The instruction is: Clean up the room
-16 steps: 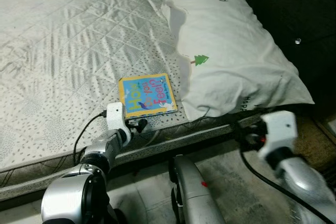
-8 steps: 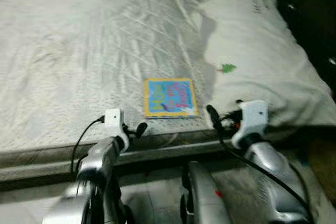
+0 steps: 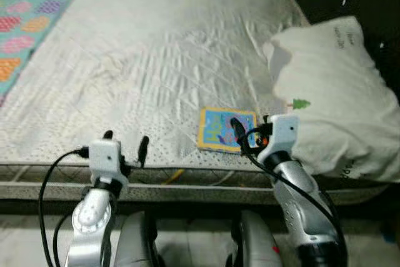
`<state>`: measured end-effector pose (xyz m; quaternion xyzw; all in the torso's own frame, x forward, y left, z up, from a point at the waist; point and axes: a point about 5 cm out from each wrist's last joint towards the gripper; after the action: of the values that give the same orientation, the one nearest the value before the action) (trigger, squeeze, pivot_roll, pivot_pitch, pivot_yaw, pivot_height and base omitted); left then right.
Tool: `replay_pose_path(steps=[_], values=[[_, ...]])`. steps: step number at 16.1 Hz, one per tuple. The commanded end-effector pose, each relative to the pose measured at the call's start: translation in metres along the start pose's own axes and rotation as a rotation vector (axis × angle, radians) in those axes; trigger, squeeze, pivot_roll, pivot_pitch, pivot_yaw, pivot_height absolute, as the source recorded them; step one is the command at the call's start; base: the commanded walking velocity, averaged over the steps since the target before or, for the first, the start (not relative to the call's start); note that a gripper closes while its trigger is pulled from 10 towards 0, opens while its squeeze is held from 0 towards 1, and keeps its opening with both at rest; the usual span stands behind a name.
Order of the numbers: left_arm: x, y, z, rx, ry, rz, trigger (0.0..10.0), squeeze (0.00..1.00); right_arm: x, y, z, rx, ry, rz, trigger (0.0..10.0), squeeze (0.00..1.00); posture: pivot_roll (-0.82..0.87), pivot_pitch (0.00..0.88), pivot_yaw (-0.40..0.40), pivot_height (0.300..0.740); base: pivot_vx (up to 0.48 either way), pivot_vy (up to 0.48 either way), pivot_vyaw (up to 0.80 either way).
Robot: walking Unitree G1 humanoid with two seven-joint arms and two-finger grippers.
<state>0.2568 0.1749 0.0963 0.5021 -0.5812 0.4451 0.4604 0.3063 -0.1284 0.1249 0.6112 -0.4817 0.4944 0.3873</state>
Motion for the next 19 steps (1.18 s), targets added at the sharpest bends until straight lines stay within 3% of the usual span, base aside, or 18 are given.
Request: replay_pose_path(steps=[1,4,6,16,19], values=[[0.002,0.003,0.002,0.006,-0.006,0.000,10.0,0.00,-0.001,-0.001,0.004,-0.020,-0.014,0.006,10.0,0.00,-0.07,0.012,-0.003,0.586,0.000,0.000,0.00],[0.006,0.002,0.006,0.043,0.047,-0.012,10.0,0.00,0.007,-0.010,0.000,0.009,-0.038,0.046,10.0,0.00,-0.08,0.000,-0.005,0.586,0.000,0.000,0.00],[0.009,-0.004,0.001,0.106,0.083,-0.016,10.0,0.00,0.011,-0.016,-0.003,0.034,-0.024,0.066,10.0,0.00,-0.07,0.000,-0.011,0.586,0.000,0.000,-0.41],[0.011,-0.007,0.002,0.112,0.080,-0.027,10.0,0.00,0.017,-0.025,-0.002,0.061,-0.009,0.093,10.0,0.00,-0.07,0.002,-0.015,0.586,0.000,0.000,-0.60],[0.011,-0.009,0.004,0.107,0.079,-0.031,10.0,0.00,0.016,-0.022,-0.002,0.080,0.004,0.098,10.0,0.00,-0.07,0.000,-0.013,0.586,0.000,0.000,0.00]])
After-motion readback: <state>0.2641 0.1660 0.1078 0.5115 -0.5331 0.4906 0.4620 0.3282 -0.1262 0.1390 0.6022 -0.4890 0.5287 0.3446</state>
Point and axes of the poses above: a point about 5 cm out from each wrist's last joint towards the gripper, its own y axis pointing back from the gripper into the wrist, its own x axis along the axis of the wrist's last joint, z = x × y, and after that the axes turned 6 degrees about -y, right-handed
